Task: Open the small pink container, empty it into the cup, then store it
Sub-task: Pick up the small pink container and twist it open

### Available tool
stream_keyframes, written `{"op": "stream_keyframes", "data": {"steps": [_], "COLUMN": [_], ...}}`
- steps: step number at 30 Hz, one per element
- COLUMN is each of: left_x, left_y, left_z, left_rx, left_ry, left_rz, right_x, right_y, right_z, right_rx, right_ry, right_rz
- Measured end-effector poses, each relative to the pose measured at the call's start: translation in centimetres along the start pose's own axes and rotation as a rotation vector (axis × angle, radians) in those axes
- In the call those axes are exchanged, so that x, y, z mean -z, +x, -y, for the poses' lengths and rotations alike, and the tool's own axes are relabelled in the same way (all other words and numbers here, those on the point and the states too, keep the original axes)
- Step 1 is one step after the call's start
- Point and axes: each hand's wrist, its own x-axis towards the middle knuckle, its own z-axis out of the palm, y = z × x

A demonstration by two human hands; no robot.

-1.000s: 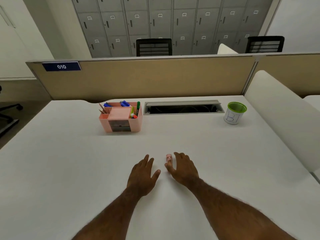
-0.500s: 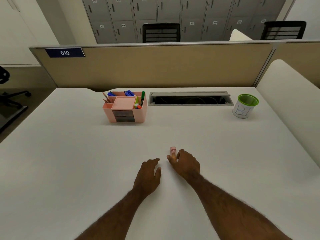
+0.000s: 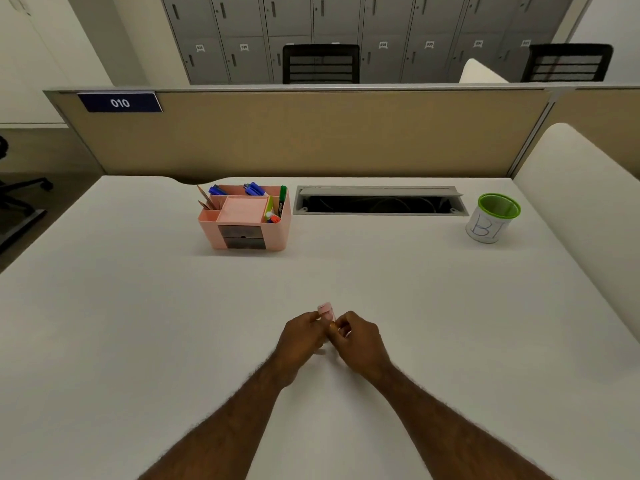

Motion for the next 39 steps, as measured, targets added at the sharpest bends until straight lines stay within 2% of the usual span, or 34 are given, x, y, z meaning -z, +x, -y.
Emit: {"op": "stream_keyframes", "data": {"steps": [2, 7, 14, 17, 23, 30, 33, 39], "left_x": [-0.1, -0.1, -0.2, -0.4, -0.3, 0.0, 0.1, -0.2], "left_y": [0.3, 1.2, 1.9, 1.9, 2.4, 2.2, 2.0, 2.0], "left_z": [0.0, 0.1, -0.8, -1.2, -1.2, -0.6, -0.6, -0.6], "left_rx": [0.003, -0.01, -0.111, -0.156, -0.187, -0.228, -0.247, -0.264], "left_ry": [0.0, -0.04, 0.106, 0.148, 0.271, 0.385, 0.414, 0.43], "left_rz": [0.033, -0.007, -0.073, -0.042, -0.091, -0.124, -0.125, -0.153], "right_x": [0.0, 0.6, 2.0, 2.9, 3.4, 2.8, 2.6, 2.5], "right_y": [0.1, 0.8, 2.8, 3.8, 5.3, 5.6, 5.5, 5.5], "right_z": [0.4, 1.3, 2.9, 3.8, 4.5, 4.2, 3.8, 3.8], "right_rx": [0.003, 0.046, 0.041, 0.109, 0.204, 0.134, 0.075, 0.08], "right_ry": [0.033, 0.008, -0.057, -0.1, -0.199, -0.135, -0.059, -0.084], "right_rz": [0.019, 0.065, -0.076, -0.019, 0.081, 0.147, 0.136, 0.1]}}
